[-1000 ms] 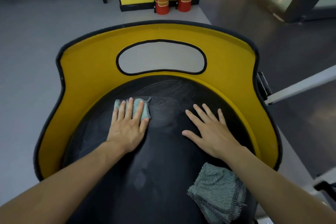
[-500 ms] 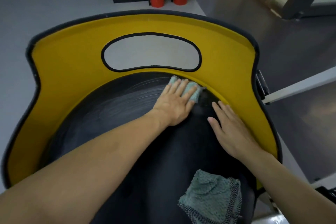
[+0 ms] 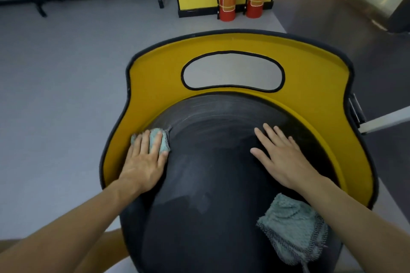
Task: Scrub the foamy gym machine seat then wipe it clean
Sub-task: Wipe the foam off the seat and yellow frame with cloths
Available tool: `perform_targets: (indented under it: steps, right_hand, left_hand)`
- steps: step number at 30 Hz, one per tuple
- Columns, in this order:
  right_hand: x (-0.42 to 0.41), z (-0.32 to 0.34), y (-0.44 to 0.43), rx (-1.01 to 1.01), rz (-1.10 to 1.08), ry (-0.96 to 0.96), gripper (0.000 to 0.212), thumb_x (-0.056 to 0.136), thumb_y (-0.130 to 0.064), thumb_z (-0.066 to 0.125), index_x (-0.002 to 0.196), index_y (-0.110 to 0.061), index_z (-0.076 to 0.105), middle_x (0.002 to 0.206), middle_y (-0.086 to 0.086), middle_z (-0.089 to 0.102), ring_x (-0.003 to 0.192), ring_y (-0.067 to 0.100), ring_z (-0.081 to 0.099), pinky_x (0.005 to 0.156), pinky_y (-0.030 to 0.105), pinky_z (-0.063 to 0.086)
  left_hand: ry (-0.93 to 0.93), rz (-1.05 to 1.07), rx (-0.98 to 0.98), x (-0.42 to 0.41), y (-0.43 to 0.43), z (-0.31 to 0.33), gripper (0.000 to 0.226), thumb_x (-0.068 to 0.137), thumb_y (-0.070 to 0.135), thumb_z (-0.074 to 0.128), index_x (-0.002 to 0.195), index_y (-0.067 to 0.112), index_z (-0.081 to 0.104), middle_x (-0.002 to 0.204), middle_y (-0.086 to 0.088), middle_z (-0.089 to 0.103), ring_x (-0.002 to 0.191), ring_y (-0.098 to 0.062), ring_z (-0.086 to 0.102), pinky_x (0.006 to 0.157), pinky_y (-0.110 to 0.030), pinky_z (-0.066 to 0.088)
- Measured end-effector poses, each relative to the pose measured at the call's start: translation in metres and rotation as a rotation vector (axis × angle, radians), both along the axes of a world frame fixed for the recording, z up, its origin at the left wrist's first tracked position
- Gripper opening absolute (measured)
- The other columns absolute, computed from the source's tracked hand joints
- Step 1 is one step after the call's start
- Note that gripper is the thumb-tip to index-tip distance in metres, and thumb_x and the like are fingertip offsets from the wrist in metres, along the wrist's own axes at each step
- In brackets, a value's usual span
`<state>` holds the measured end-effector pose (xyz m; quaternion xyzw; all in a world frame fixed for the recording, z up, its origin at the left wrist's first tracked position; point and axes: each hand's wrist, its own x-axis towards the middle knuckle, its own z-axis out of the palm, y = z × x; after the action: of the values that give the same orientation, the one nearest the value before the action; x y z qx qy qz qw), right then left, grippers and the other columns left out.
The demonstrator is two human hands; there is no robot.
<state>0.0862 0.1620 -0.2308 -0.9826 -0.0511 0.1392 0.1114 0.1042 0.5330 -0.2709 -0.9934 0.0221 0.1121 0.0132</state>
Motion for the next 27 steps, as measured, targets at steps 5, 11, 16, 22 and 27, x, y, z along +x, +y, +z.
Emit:
perform_targets:
  steps: [5, 11, 16, 22, 27]
  right_hand:
    - [-0.015, 0.015, -0.005, 0.062, 0.028, 0.053, 0.067, 0.102, -0.063, 0.015, 0.162, -0.034, 0.005, 0.17, -0.008, -0.003, 0.157, 0.016, -0.006, 0.127, 0.047, 0.009]
    - [-0.035, 0.025, -0.044, 0.153, -0.039, 0.095, 0.072, 0.098, -0.064, 0.016, 0.162, -0.033, 0.007, 0.17, -0.01, 0.0, 0.156, 0.012, -0.005, 0.127, 0.041, 0.01]
    - [-0.033, 0.018, -0.057, 0.315, -0.177, 0.088, 0.068, 0.101, -0.06, 0.023, 0.162, -0.033, 0.009, 0.169, -0.013, 0.002, 0.155, 0.007, -0.004, 0.126, 0.031, 0.005]
    - [-0.006, 0.005, -0.062, 0.288, -0.168, 0.128, 0.066, 0.104, -0.057, 0.025, 0.163, -0.032, 0.009, 0.17, -0.012, 0.001, 0.155, 0.009, -0.003, 0.127, 0.033, 0.006]
    - [0.012, 0.012, -0.054, 0.349, -0.184, 0.098, 0.064, 0.105, -0.056, 0.024, 0.163, -0.033, 0.009, 0.17, -0.012, 0.001, 0.155, 0.009, -0.002, 0.126, 0.032, 0.005]
  left_hand:
    - [-0.073, -0.113, -0.014, -0.065, -0.049, 0.008, 0.073, 0.098, 0.057, -0.006, 0.16, 0.019, 0.002, 0.166, -0.022, 0.008, 0.155, -0.034, 0.004, 0.122, -0.051, -0.006]
    - [-0.04, -0.302, -0.153, -0.062, -0.167, 0.003, 0.065, 0.103, 0.05, 0.004, 0.159, 0.024, -0.017, 0.166, -0.013, -0.021, 0.153, -0.03, -0.02, 0.122, -0.048, -0.014]
    - [0.004, -0.346, -0.096, 0.031, -0.235, 0.003, 0.064, 0.106, 0.049, 0.007, 0.158, 0.024, -0.021, 0.165, -0.013, -0.025, 0.151, -0.03, -0.026, 0.122, -0.051, -0.015]
    - [0.001, -0.493, -0.043, 0.109, -0.256, 0.006, 0.061, 0.106, 0.051, 0.006, 0.16, 0.029, -0.013, 0.168, -0.008, -0.017, 0.154, -0.026, -0.017, 0.125, -0.047, -0.008]
    - [0.012, -0.286, -0.066, 0.114, -0.193, 0.009, 0.062, 0.106, 0.051, 0.006, 0.159, 0.027, -0.014, 0.168, -0.008, -0.016, 0.155, -0.026, -0.014, 0.125, -0.044, -0.009]
